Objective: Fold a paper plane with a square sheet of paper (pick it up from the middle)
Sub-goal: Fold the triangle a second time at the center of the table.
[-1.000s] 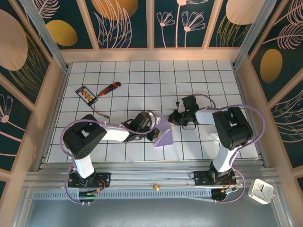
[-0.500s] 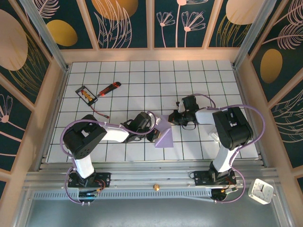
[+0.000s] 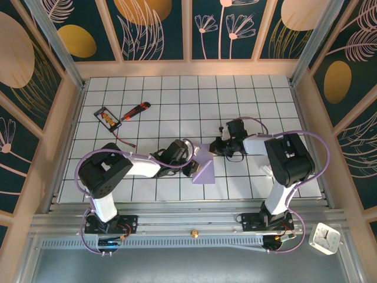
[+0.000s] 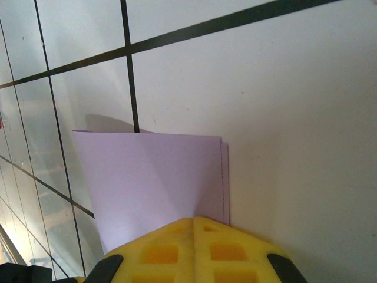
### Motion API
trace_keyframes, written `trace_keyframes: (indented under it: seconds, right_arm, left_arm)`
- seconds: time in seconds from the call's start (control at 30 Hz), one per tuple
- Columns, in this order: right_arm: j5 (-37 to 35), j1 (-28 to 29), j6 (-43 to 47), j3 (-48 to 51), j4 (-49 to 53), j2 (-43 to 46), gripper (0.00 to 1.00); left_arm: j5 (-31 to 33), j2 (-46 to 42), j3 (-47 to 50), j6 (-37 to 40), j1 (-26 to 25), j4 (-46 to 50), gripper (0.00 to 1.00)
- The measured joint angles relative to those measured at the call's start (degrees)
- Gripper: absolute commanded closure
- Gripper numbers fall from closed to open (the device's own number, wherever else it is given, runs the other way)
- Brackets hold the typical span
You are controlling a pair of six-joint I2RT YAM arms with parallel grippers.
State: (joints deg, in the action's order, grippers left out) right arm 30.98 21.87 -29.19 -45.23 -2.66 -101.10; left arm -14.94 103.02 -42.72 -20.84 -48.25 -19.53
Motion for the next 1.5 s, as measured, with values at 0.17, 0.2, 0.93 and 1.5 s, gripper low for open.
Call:
trace_keyframes:
  seconds: [0.17,0.2,0.93,1.5]
  right_arm:
    - [0.00,0.00,0.00,0.00,0.00,0.00,0.97]
    - [0.00,0.00,0.00,0.00,0.00,0.00,0.97]
    - [-0.02,0.15,0.00,0.00,-0.33,-0.11,0.97]
    - [-0.02,0.26,0.00,0.00,-0.57,-0.22,0.97]
  left_arm:
    - [0.48,-0.17,0.15,0.00,0.00,0.00,1.00]
    - [0.52,-0.22,0.20,0.00,0.00,-0.02,1.00]
    - [0.00,-1.42,1.55,0.00,0.11,-0.15,1.00]
    - [0.17,-0.33,-0.46,0.22,0.26,0.98,1.00]
